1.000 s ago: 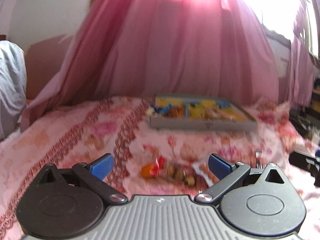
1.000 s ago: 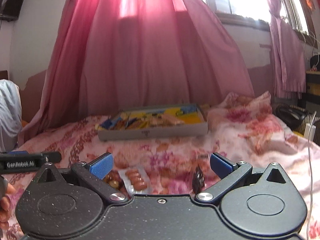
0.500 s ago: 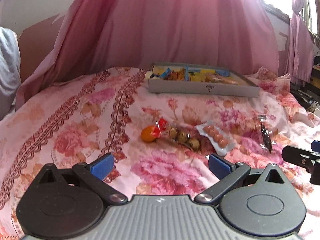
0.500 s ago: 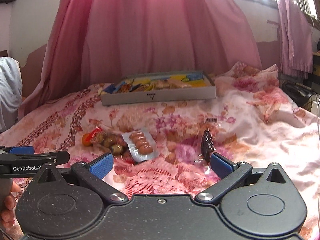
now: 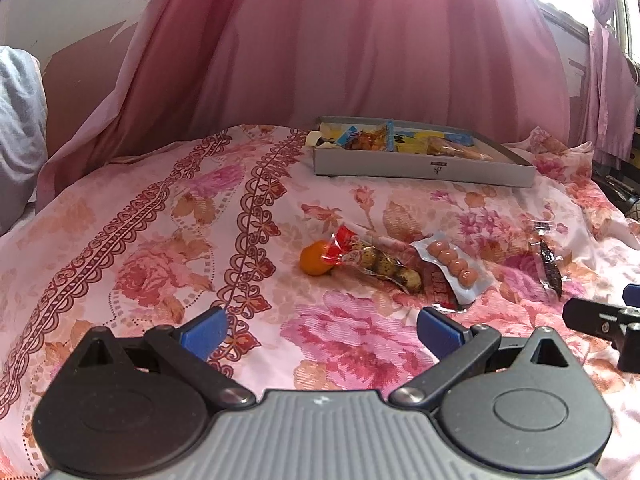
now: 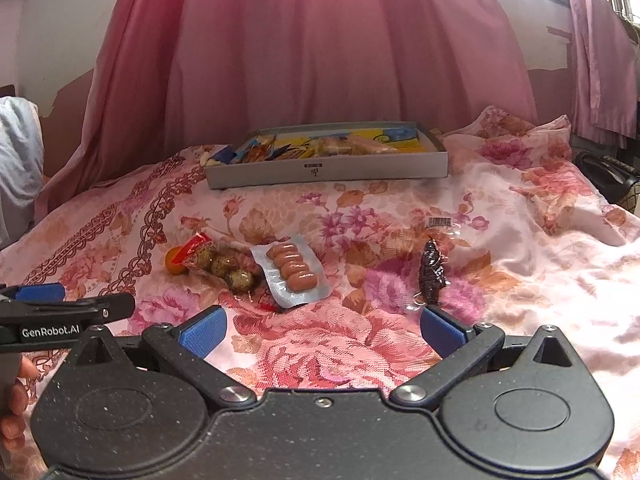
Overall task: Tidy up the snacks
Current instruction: 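Grasp the sausage pack with the right gripper while the left approaches the quail-egg bag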
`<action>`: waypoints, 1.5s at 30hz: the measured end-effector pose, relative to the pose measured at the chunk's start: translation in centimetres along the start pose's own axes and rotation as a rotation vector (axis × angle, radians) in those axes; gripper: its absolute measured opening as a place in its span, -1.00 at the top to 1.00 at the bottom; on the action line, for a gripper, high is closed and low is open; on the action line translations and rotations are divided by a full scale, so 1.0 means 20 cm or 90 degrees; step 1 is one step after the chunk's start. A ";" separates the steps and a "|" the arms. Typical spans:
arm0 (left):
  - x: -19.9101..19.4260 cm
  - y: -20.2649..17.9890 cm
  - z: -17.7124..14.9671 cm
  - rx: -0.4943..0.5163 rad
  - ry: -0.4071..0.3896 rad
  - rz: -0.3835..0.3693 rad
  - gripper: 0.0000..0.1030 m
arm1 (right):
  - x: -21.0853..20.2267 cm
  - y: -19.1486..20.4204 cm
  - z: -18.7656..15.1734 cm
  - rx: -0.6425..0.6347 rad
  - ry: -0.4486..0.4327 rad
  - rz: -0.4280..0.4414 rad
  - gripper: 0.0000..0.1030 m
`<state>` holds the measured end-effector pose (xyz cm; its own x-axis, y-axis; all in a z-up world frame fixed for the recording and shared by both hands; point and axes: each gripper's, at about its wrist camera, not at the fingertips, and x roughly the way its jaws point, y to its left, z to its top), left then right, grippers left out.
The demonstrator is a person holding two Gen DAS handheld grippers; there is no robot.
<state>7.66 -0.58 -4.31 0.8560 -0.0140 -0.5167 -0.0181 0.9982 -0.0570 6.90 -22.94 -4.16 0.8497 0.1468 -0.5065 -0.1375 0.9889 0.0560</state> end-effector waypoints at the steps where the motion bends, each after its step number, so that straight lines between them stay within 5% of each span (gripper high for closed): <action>1: 0.00 0.00 0.00 0.001 0.001 0.002 -0.99 | 0.01 0.00 0.00 0.000 0.003 0.002 -0.99; 13: 0.18 -0.02 0.08 -0.020 0.053 -0.023 -0.99 | 0.20 -0.09 0.04 -0.056 0.021 0.040 -0.99; 22: 0.43 -0.10 0.19 -0.105 0.080 -0.038 -0.99 | 0.51 -0.12 0.11 -0.131 0.053 0.113 -0.99; 26: 0.56 -0.12 0.23 -0.138 0.112 -0.007 -0.99 | 0.66 -0.09 0.13 -0.160 0.078 0.127 -0.95; 30: 0.63 -0.12 0.23 -0.143 0.128 0.031 -0.99 | 0.77 -0.05 0.14 -0.149 0.104 0.133 -0.85; 35: 0.66 -0.10 0.23 -0.166 0.141 0.024 -0.99 | 0.88 -0.03 0.16 -0.133 0.128 0.137 -0.66; 39: 0.66 -0.09 0.22 -0.177 0.149 0.007 -0.99 | 0.87 -0.04 0.17 -0.137 0.113 0.161 -0.16; 45: 0.69 -0.14 0.24 -0.201 0.161 0.013 -0.99 | 0.71 -0.09 0.08 -0.164 0.102 0.152 -0.12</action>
<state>22.00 -3.28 -7.18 0.7006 -0.0466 -0.7120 -0.2256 0.9322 -0.2830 20.05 -22.63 -10.20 0.6906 0.3473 -0.6344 -0.4630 0.8861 -0.0190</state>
